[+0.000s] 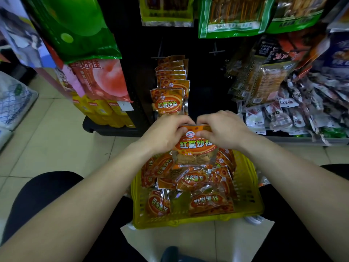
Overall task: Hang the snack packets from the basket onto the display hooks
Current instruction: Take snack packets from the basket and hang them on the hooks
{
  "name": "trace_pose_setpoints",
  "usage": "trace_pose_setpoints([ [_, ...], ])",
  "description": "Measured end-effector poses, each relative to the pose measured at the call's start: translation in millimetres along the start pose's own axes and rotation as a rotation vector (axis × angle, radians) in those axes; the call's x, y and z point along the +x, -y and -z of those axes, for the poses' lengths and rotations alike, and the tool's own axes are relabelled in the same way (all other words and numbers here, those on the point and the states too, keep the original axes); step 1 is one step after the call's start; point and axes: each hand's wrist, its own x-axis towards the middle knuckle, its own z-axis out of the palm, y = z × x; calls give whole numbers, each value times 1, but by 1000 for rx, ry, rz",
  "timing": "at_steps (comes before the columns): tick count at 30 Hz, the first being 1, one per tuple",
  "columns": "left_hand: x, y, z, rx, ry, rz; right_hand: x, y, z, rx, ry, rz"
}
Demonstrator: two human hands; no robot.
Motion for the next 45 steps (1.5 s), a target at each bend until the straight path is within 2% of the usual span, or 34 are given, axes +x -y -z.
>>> trace_pose_setpoints([
  [5,3,11,5,44,-31,98,3,-13,0,96,-1,-65],
  [15,0,22,6,14,-78,106,7,4,-9,-2,117,-68],
  [22,-7,71,43,-86,-182,315,37,12,11,-93,46,-159],
  [26,-22,102,44,-33,-125,442,78,9,19,-242,17,-168],
  [34,-31,124,26,67,-19,510,161,14,-23,-409,36,-182],
  [39,-17,134,8,83,-18,545,196,0,-67,-334,111,-176],
  [45,16,149,-24,55,83,678,225,-17,-101,-181,129,-153],
])
